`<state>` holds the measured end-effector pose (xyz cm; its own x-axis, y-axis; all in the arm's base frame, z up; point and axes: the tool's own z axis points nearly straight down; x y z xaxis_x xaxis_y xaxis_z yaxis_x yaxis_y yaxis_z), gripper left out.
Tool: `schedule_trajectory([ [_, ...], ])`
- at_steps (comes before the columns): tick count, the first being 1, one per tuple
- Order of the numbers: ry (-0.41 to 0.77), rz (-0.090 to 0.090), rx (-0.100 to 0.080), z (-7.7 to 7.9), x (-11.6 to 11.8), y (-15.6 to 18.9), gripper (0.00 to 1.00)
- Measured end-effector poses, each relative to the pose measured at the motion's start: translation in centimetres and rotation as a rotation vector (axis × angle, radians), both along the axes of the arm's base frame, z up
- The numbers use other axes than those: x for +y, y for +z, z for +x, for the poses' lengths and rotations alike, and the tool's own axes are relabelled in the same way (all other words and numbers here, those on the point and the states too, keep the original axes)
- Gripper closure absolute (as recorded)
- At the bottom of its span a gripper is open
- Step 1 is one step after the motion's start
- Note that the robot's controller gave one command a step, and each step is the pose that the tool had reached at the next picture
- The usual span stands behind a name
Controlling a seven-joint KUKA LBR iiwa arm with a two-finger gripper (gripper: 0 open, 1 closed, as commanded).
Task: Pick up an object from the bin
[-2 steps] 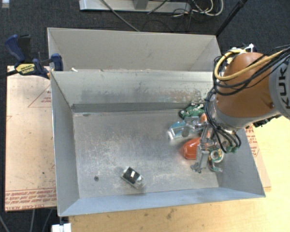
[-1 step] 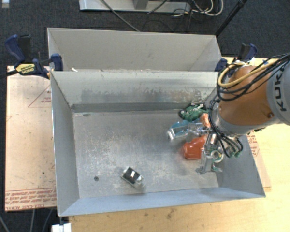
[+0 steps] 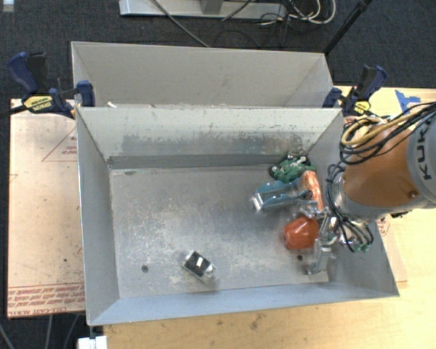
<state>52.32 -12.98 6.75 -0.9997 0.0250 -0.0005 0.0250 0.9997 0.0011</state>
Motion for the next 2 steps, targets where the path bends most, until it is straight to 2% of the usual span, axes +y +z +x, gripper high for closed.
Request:
schedule_trajectory([
  [1, 0.112, -0.001, -0.003, 2.5, 1.4, 0.3, 0.0],
  [2, 0.004, 0.002, -0.003, 0.3, 0.3, 0.1, 0.0],
])
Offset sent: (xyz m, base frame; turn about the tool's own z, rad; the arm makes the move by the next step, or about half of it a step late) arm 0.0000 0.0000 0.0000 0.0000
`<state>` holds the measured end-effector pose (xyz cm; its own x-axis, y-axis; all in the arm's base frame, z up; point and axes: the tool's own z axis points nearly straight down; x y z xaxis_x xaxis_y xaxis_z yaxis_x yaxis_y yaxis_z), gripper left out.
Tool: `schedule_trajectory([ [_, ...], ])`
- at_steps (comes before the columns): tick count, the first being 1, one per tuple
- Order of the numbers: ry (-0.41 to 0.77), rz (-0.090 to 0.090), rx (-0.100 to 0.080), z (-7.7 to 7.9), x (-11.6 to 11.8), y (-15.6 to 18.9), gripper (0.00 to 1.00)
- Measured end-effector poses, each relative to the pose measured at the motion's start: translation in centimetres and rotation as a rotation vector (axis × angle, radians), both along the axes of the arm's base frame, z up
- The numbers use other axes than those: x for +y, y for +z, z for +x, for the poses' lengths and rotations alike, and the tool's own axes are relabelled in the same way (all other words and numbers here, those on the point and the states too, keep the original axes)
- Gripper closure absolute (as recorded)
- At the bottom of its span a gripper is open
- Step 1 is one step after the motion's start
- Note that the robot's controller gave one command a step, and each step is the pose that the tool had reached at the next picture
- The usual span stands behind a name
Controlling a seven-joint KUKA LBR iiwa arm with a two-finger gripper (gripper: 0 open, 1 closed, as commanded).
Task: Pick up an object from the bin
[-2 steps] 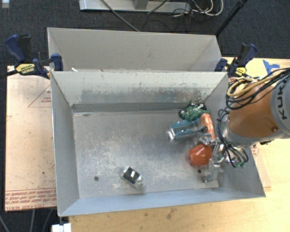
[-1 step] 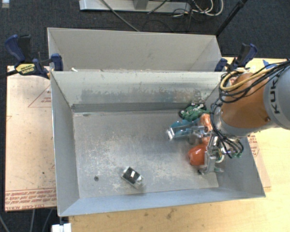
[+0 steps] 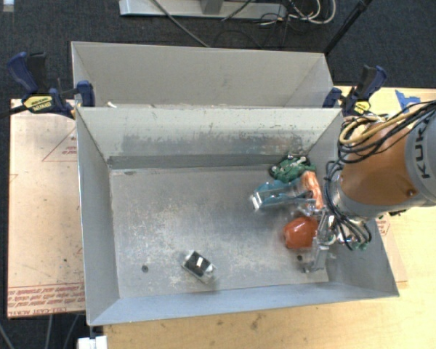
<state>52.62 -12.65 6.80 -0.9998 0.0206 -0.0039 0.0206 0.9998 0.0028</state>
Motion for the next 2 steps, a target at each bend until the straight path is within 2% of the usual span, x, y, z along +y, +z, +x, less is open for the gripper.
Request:
schedule_trajectory([
  [1, 0.106, -0.002, -0.003, 2.31, 1.12, 0.18, 1.0],
  [2, 0.106, -0.002, -0.003, 2.31, 1.11, 0.18, 1.0],
])
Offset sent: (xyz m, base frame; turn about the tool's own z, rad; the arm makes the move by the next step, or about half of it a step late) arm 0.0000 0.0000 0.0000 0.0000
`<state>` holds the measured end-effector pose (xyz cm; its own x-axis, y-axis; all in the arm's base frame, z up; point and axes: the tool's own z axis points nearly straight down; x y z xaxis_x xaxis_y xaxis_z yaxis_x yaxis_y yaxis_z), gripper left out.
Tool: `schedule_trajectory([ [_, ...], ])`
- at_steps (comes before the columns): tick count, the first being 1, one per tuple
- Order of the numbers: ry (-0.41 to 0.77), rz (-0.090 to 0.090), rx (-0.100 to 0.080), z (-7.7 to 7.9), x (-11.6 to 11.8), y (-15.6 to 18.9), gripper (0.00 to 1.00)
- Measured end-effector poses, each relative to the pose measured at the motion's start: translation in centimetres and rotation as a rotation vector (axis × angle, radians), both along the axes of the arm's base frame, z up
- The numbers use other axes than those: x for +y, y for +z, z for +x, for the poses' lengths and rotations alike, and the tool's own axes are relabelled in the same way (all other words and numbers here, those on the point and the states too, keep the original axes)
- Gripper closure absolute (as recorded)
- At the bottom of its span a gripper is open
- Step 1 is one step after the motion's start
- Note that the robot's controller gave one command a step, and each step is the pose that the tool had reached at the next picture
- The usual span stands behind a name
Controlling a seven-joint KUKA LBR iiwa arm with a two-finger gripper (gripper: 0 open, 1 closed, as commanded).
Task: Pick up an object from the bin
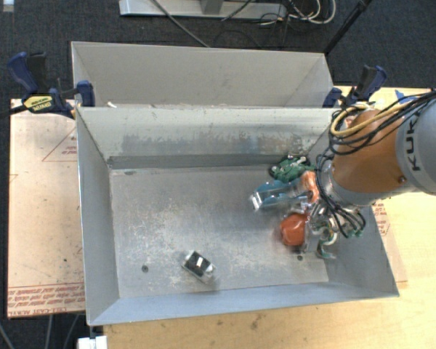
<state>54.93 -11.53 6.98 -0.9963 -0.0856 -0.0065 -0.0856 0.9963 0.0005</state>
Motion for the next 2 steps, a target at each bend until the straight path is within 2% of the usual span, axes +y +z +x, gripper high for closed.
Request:
schedule_trajectory([
  [2, 0.0, 0.002, 0.012, -0.3, 0.1, 1.9, 1.0],
])
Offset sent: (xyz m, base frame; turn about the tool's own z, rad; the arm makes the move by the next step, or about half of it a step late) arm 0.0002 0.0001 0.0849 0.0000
